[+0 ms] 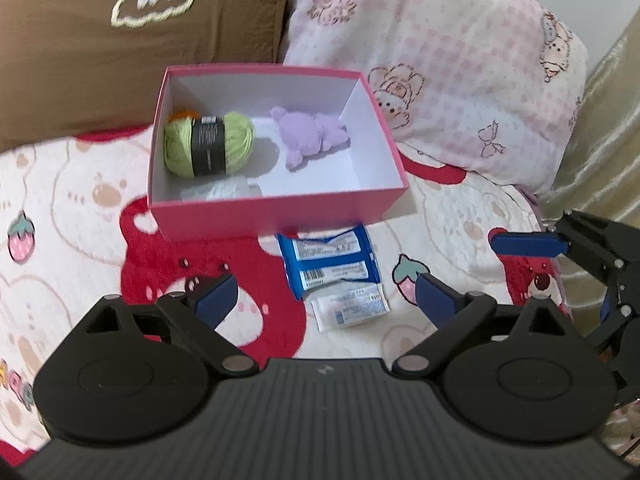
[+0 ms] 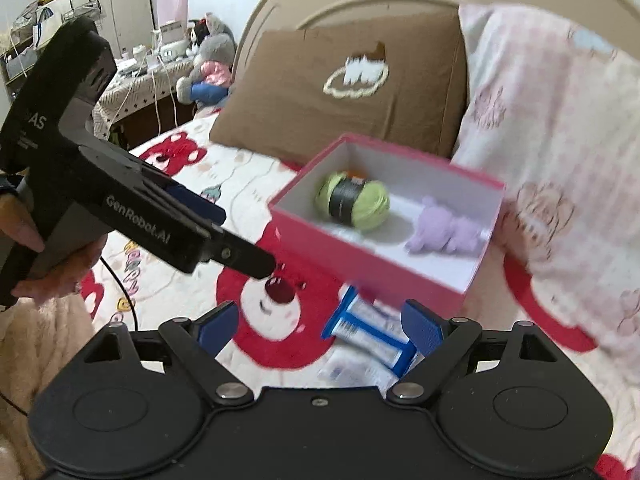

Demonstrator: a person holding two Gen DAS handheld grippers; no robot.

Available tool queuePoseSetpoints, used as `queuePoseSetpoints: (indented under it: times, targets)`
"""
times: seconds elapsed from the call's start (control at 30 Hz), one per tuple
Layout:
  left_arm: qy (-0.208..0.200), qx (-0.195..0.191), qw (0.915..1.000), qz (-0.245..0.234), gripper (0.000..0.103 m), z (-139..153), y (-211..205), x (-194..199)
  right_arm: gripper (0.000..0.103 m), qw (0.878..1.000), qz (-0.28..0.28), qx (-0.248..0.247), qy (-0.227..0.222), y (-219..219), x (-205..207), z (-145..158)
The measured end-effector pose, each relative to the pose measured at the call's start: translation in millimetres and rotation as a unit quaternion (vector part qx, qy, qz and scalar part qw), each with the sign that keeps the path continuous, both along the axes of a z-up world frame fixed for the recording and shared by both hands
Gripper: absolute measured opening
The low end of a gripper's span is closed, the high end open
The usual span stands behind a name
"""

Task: Organize objects
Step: 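Move the left tool down to the white packet beside the box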

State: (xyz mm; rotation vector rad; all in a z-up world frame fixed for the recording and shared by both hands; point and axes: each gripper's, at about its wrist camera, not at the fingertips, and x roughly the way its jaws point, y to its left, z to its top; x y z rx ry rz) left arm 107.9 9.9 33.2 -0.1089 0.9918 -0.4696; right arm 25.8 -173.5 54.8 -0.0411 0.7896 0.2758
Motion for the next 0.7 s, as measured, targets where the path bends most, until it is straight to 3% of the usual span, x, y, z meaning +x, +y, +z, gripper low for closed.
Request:
queuePoseSetpoints:
  times: [0.17,0.37,0.6,0.7]
  targets:
    - [0.009,-0.009,0.9999,-0.004,0.097,-15,2,-1,0.091,0.999,-0.002,-0.02,0.025,2,-1,-14]
    - [-0.007,0.041,0.9988,-0.026,0.096,-38,-8,-1,0.091,0.998,0.0,-0.037,0.051,2,1,-33]
    - [-0.004,0.032,0.999,-0.031,0.096,-50,-15,-7,0.091,0.995,-0.006,-0.053,0.086,0,6,-65]
    - [0.017,0.026,0.9989,-0.036,0.096,-63,-20,-7,0.091,0.993,-0.017,-0.059,0.099,-2,8,-75]
